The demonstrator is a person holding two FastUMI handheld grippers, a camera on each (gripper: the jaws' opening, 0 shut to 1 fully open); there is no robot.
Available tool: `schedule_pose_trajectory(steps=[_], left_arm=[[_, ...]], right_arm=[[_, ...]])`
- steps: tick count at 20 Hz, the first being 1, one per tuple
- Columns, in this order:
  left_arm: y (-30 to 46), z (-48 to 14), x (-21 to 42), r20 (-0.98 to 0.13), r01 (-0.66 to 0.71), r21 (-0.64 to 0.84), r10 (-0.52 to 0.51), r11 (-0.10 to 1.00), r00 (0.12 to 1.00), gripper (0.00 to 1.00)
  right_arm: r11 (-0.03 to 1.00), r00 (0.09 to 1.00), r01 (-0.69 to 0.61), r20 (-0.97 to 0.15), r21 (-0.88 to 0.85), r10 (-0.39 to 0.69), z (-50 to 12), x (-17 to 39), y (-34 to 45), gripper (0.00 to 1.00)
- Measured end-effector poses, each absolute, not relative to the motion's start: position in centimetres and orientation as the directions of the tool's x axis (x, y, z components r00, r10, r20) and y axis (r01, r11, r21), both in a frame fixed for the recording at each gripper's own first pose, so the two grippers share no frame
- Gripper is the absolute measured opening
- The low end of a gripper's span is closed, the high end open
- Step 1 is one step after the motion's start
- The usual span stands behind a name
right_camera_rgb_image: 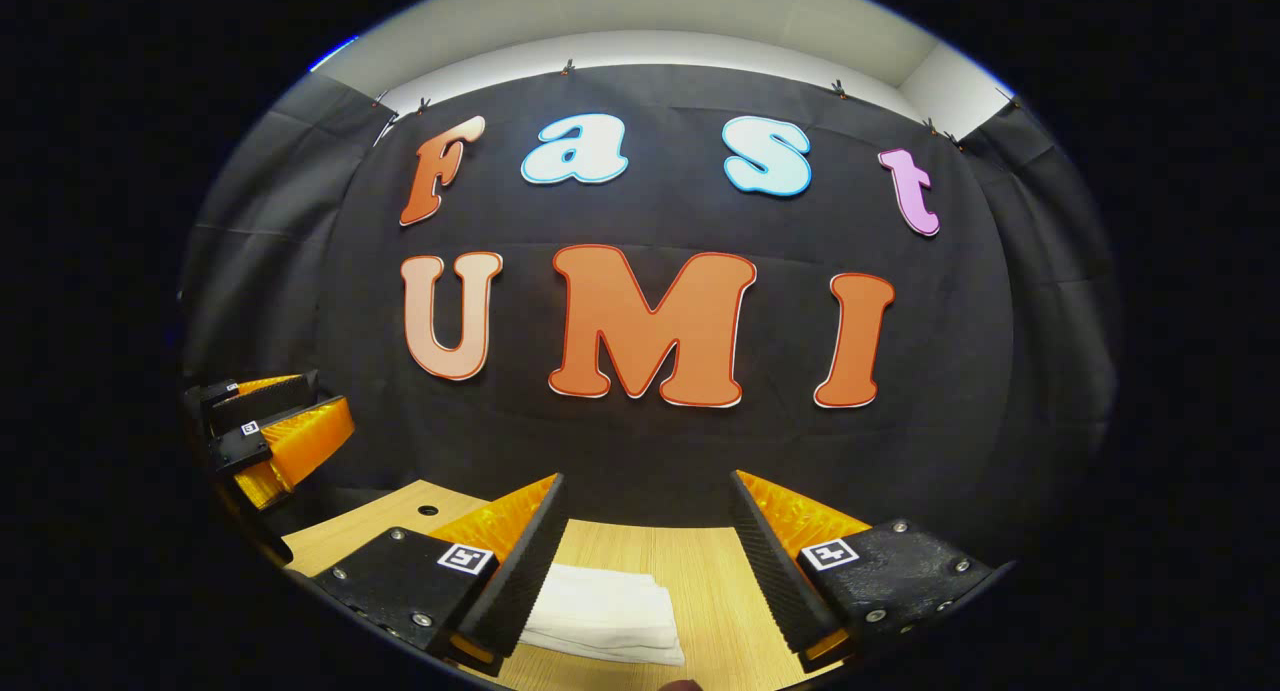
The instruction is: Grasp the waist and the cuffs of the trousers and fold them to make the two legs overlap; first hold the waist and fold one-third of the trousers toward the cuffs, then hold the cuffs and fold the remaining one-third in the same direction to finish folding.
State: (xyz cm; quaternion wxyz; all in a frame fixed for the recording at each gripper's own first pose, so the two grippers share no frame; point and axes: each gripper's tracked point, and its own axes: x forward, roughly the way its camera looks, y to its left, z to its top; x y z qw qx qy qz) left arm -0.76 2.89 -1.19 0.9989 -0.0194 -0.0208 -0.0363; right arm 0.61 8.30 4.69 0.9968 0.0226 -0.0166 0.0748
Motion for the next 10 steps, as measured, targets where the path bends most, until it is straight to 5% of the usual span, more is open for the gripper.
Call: schedule_pose_trajectory(steps=[10], left_arm=[[4.4, -3.1, -0.1, 0.001, 0.004, 0.008, -0.004, 1.0, 1.0, 0.96]], right_arm=[[0.983, 0.983, -0.183, 0.025, 0.004, 0.183, 3.6, -0.7, 7.1, 0.96]])
